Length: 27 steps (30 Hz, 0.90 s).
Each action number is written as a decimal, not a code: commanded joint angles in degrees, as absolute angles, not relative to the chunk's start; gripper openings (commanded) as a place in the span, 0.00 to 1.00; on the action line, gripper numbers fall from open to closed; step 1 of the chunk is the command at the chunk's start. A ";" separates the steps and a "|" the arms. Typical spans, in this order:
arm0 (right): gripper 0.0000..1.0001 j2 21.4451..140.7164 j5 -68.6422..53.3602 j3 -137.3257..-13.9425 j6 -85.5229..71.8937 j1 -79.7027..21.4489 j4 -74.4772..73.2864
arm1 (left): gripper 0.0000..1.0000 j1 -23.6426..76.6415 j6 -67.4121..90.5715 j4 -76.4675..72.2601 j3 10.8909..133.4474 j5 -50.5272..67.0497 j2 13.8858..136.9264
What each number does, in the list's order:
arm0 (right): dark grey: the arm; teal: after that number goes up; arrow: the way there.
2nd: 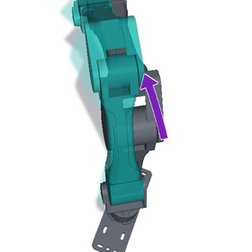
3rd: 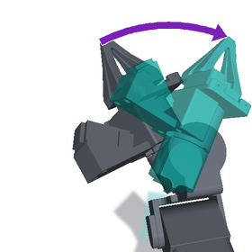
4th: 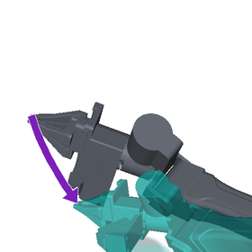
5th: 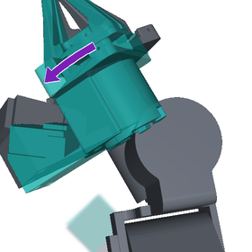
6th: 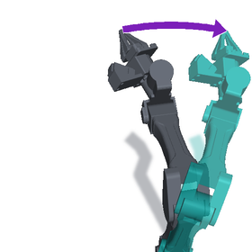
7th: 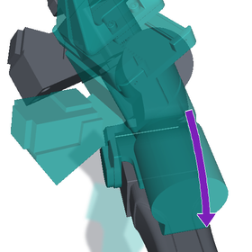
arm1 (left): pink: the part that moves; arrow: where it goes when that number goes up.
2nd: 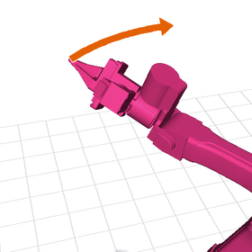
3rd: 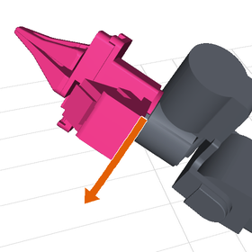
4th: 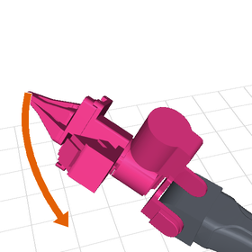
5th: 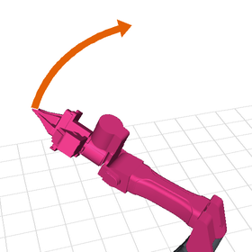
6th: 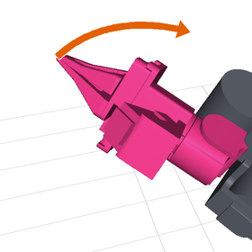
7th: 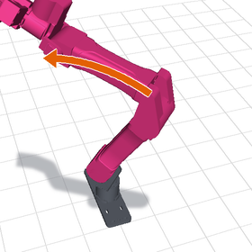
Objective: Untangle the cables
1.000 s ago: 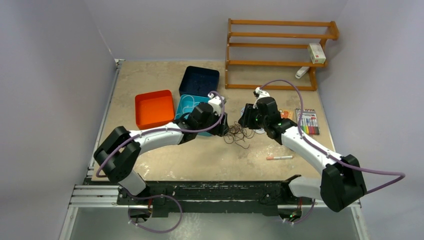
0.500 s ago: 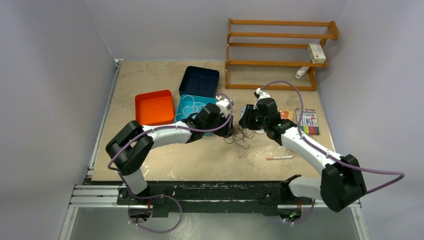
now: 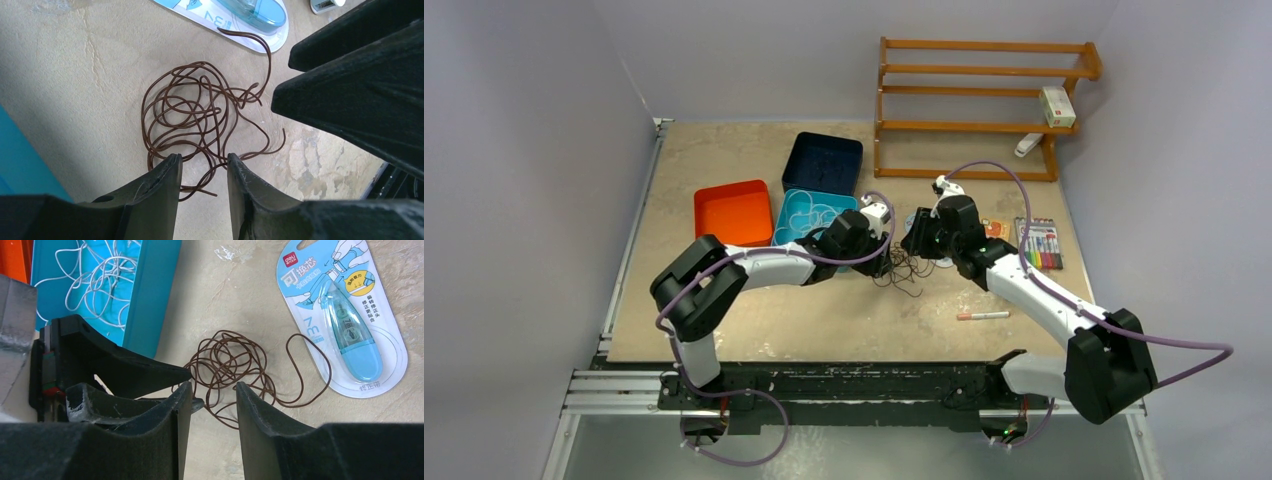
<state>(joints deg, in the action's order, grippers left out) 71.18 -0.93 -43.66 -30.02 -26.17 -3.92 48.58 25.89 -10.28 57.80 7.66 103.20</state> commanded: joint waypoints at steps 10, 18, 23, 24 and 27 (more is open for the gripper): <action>0.40 70.81 -1.15 -44.33 -29.97 -25.91 -1.40 | 0.16 48.95 23.94 -13.57 60.52 6.92 103.13; 0.41 66.44 -3.08 -42.45 -29.73 -25.90 4.66 | 0.00 48.92 24.44 -11.03 60.82 5.24 96.02; 0.42 63.42 -1.74 -40.82 -29.92 -25.92 7.01 | 0.00 48.87 23.87 -9.10 60.78 4.49 91.30; 0.43 63.04 -1.48 -40.46 -29.96 -25.91 7.30 | 0.00 48.88 23.81 -8.87 60.74 4.42 90.76; 0.44 62.80 -1.77 -39.57 -29.86 -25.91 8.06 | 0.00 48.85 23.81 -8.58 60.59 4.62 89.29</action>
